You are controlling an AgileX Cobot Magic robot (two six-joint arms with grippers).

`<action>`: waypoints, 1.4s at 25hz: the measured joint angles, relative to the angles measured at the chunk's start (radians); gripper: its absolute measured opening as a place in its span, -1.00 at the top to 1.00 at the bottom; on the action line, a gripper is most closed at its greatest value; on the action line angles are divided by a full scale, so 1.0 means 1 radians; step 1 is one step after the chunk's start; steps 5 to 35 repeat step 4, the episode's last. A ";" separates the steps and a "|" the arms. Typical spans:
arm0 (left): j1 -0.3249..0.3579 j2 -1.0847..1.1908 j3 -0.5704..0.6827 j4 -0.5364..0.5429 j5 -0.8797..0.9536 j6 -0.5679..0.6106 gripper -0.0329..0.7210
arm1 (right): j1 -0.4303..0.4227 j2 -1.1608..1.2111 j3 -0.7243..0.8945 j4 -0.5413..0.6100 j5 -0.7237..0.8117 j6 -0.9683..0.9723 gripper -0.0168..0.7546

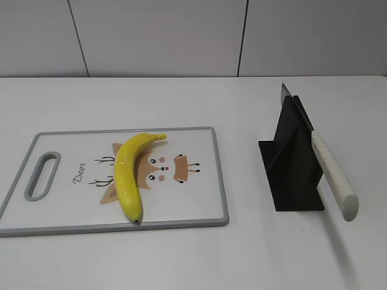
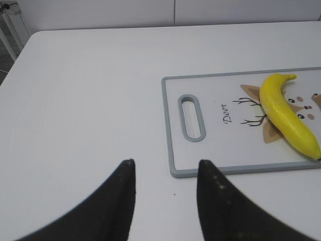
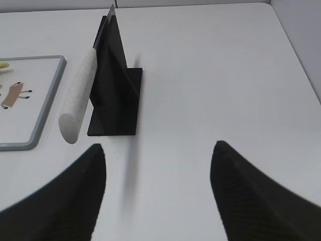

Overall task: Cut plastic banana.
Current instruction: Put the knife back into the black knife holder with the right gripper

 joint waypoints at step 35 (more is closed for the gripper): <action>0.000 0.000 0.000 0.000 0.000 0.000 -0.11 | 0.000 0.000 0.000 0.000 0.000 -0.005 -0.38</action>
